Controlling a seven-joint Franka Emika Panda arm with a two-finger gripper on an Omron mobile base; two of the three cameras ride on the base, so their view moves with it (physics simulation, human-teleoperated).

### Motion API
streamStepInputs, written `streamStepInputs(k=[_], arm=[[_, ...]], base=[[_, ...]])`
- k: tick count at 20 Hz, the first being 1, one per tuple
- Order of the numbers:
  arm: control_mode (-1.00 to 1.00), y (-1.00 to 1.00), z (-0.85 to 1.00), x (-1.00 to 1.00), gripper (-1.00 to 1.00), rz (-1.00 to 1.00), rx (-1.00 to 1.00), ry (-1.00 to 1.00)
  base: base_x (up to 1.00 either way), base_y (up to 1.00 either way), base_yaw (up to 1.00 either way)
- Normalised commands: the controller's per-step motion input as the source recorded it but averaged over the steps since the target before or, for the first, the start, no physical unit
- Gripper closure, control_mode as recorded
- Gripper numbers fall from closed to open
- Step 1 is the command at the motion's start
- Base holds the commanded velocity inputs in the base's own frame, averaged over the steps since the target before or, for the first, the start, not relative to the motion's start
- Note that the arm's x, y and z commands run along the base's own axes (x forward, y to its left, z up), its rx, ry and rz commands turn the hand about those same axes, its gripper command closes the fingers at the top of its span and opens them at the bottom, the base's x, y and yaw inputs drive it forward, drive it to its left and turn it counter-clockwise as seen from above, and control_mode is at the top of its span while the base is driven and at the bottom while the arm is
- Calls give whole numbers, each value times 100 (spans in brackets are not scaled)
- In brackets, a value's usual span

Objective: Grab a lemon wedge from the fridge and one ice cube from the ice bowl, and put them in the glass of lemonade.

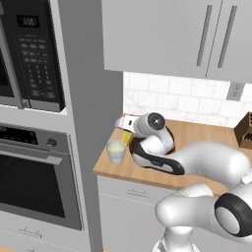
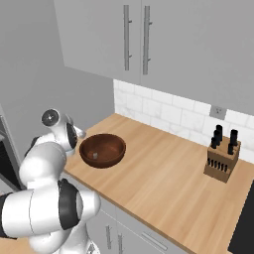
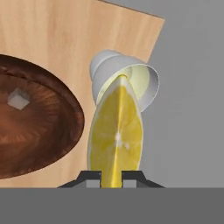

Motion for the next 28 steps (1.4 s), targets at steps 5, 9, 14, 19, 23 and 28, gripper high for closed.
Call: streamStepInputs(k=[5, 9, 14, 19, 23, 28], arm=[[-100, 10, -10, 14, 100, -5, 0, 2], [-100, 8, -9, 18, 100, -4, 0, 2], [-100, 7, -14, 15, 100, -5, 0, 6], [-100, 11, -16, 17, 100, -4, 0, 5], [-100, 13, -15, 12, 100, -4, 0, 5], [-100, 13, -15, 13, 100, -4, 0, 2]], base=[[0, 0, 0], [0, 0, 0], [0, 0, 0], [0, 0, 0], [0, 0, 0], [0, 0, 0]])
